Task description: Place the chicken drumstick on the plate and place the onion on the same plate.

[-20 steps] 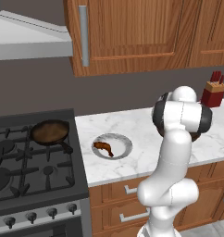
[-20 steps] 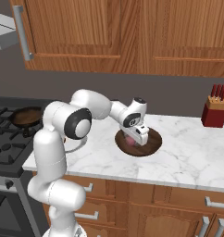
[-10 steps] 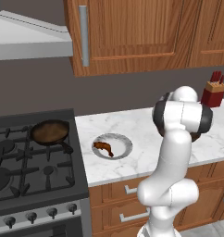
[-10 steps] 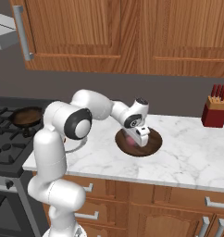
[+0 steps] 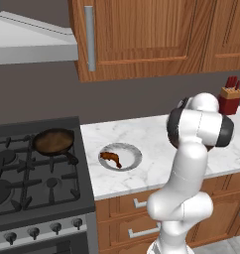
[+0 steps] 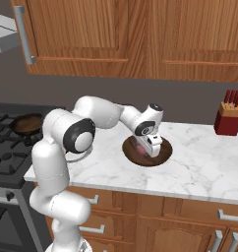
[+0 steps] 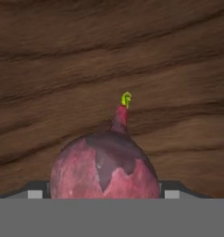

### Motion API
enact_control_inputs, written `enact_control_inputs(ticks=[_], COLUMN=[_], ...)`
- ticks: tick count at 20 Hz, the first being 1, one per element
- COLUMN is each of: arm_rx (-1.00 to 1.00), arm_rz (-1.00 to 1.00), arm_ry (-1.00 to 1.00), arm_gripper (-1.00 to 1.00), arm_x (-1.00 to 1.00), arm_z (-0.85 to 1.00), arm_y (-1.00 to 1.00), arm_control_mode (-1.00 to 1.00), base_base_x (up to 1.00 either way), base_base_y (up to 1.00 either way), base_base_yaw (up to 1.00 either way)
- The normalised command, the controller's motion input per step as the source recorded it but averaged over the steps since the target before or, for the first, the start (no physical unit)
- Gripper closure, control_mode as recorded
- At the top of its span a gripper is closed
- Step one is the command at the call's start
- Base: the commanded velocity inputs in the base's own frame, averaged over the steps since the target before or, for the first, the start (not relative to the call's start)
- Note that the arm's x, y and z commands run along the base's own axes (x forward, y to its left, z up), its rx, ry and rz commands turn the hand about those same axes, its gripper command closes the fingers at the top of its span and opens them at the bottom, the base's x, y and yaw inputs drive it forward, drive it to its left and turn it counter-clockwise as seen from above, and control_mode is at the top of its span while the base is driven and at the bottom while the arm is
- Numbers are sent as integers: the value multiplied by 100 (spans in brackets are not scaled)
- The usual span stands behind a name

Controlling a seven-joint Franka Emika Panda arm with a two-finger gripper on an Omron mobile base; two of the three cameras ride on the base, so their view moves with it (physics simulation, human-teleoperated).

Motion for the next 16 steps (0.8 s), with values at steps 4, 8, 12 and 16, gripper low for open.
enact_control_inputs(ticks=[4, 8, 12, 16], arm_rx=[3, 0, 0, -1], arm_rz=[1, 8, 11, 10], arm_ry=[-1, -6, -11, -14], arm_gripper=[100, 100, 100, 100], arm_x=[-26, -38, -36, -36], arm_z=[48, 39, 29, 14], arm_y=[11, 22, 38, 50], arm_control_mode=[-100, -100, -100, -100], base_base_x=[0, 0, 0, 0], base_base_y=[0, 0, 0, 0], base_base_yaw=[0, 0, 0, 0])
